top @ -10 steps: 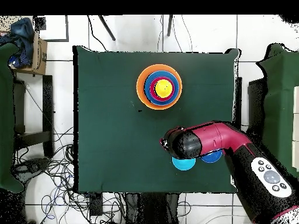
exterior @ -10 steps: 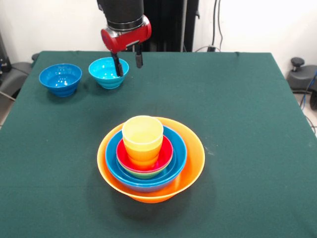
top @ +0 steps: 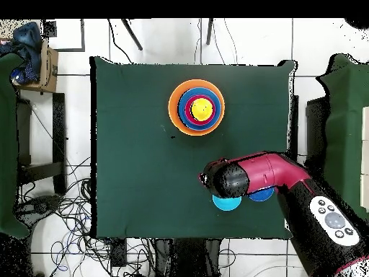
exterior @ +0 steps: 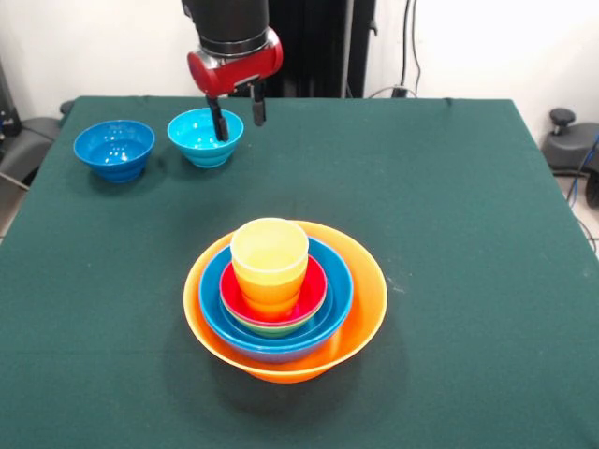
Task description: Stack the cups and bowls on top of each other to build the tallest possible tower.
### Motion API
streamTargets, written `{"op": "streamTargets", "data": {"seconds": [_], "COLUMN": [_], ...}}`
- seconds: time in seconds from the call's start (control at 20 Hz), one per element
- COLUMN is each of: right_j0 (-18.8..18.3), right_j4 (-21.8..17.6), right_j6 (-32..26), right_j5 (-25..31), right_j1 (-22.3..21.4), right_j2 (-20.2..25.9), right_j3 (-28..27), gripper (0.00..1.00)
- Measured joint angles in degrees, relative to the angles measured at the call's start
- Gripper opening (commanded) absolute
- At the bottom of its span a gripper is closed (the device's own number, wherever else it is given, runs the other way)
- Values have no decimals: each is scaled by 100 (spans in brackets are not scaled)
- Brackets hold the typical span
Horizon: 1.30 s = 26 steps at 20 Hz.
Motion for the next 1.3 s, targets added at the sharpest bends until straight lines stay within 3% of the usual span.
{"op": "streamTargets", "data": {"seconds": [0.4,0.6,0.9,1.3], "right_j0": [518,927,1256,1289], "right_j4": [-211,-564,-869,-966], "right_j6": [7,74,84,84], "right_j5": [-20,-226,-576,-780], "right_j1": [105,329,658,806], "right_j2": [-509,-909,-1389,-1744], "right_j3": [16,58,106,291], "gripper": [100,100,100,100]}}
